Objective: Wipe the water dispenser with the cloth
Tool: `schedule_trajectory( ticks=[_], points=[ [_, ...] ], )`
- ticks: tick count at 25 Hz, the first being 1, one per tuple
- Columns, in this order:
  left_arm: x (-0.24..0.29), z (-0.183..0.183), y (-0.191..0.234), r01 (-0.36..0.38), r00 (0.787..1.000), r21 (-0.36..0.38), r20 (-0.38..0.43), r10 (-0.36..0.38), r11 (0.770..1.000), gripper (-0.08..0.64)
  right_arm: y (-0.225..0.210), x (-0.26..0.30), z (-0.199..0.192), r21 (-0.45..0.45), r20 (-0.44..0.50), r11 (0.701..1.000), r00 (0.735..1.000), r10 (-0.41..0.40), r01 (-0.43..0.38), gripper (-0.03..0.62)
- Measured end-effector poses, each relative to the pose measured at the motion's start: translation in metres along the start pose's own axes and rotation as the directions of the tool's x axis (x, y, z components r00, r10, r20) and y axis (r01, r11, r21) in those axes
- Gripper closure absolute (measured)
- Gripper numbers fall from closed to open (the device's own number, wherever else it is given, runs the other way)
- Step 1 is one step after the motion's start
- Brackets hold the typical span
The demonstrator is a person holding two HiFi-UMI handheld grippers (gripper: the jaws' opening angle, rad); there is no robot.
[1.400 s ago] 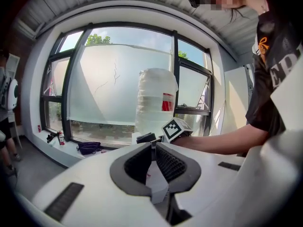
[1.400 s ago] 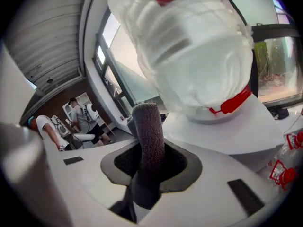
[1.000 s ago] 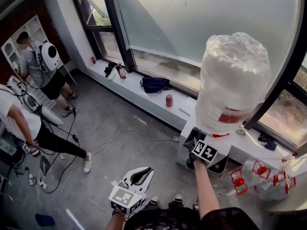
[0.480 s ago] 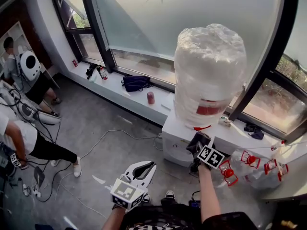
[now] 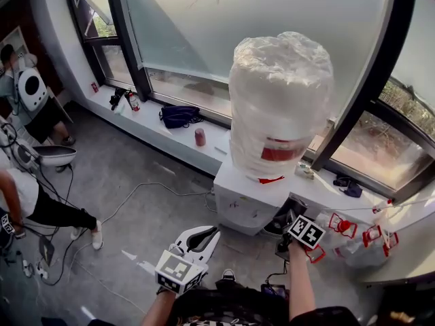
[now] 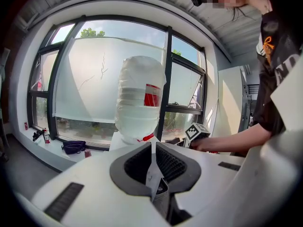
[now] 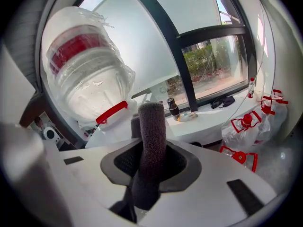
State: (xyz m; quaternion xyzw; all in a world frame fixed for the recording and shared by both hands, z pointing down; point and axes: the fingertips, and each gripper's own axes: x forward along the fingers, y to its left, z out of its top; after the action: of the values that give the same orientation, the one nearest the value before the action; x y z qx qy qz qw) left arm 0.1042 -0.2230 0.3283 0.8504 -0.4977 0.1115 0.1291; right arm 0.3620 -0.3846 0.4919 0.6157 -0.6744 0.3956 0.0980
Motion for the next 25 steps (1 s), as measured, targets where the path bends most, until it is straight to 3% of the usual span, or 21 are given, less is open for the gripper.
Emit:
schedule_trajectory(
  ticks=[3,9,13,18,25],
  points=[
    [0.002,-0.007,0.001,-0.011,1.000,-0.013,0.006,0.011,1.000,0.517,0.003,-0.004,0.002,-0.039,0.001,0.999,1.000,0.029,-0.029,0.482],
    [-0.010,-0.017,0.005,-0.020,1.000,-0.033,0.009,0.020,0.999,0.517,0.058,-0.021,-0.010,-0.158,-0.021,0.976,0.989,0.145,-0.147,0.482],
    [-0.033,-0.019,0.014,-0.036,0.999,-0.038,0.019,0.036,0.999,0.517,0.115,-0.022,-0.036,-0.256,-0.071,0.938,0.973,0.221,-0.232,0.481],
    [-0.069,-0.034,0.029,-0.054,0.998,-0.026,0.013,0.054,0.998,0.517,0.187,-0.012,-0.087,-0.290,-0.172,0.888,0.932,0.319,-0.357,0.480],
    [-0.109,-0.096,0.048,-0.071,0.997,-0.048,-0.020,0.070,0.996,0.518,0.246,0.011,-0.139,-0.381,-0.219,0.844,0.923,0.316,-0.379,0.480]
  ],
)
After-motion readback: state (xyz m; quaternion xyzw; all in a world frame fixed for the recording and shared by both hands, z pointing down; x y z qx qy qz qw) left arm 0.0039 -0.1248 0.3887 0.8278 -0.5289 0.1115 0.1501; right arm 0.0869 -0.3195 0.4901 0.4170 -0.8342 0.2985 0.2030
